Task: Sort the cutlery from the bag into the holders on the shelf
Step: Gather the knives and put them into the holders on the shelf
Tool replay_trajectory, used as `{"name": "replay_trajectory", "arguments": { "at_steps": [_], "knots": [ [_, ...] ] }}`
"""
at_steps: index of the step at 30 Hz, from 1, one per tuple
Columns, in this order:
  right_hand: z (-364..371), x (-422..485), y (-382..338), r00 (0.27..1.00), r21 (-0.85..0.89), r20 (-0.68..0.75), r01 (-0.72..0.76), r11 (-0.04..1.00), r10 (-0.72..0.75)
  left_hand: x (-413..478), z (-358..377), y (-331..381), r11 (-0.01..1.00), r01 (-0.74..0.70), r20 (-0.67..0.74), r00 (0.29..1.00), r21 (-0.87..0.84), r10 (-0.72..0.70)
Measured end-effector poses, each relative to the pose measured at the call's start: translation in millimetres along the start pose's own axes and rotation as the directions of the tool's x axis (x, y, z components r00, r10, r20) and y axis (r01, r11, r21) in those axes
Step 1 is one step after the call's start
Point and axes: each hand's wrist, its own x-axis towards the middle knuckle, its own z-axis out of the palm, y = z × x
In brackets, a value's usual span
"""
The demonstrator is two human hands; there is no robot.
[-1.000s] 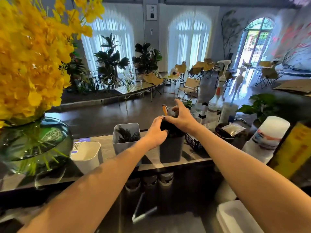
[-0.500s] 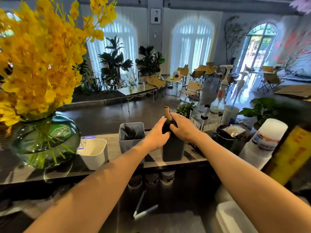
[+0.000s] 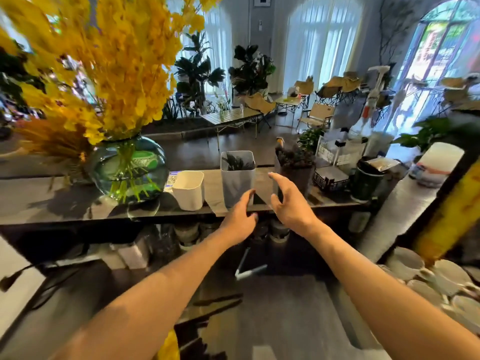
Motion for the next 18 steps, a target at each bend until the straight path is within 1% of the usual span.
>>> {"name": "replay_trajectory", "arguments": {
  "at_steps": [3,5,8,11,15,18],
  "knots": [
    [27,-35,-11,0.996,0.072,0.061,-0.072,0.995,0.067,-32,1,-35,0.996,0.080,0.004,0.997,-0.026,-0.080],
    [53,-56,-11,0.992,0.060,0.090,-0.091,0.994,0.086,-59,1,-59,0.991,0.126,-0.010,0.992,-0.047,-0.126],
    [97,-89,-6,0.976,0.063,0.172,-0.144,0.988,0.132,-102,10,-89,0.960,0.214,-0.040,0.974,-0.180,-0.225],
    [140,-128,-3,0.934,0.103,0.282,-0.257,0.961,0.219,-150,18,-114,0.918,0.287,-0.063,0.947,-0.273,-0.315],
    [187,-173,5,0.879,0.077,0.406,-0.306,0.949,0.251,-203,22,-150,0.888,0.379,0.002,0.920,-0.260,-0.392],
    [217,-205,9,0.824,0.034,0.496,-0.332,0.943,0.273,-244,25,-182,0.845,0.468,-0.029,0.871,-0.259,-0.491]
  ]
}}
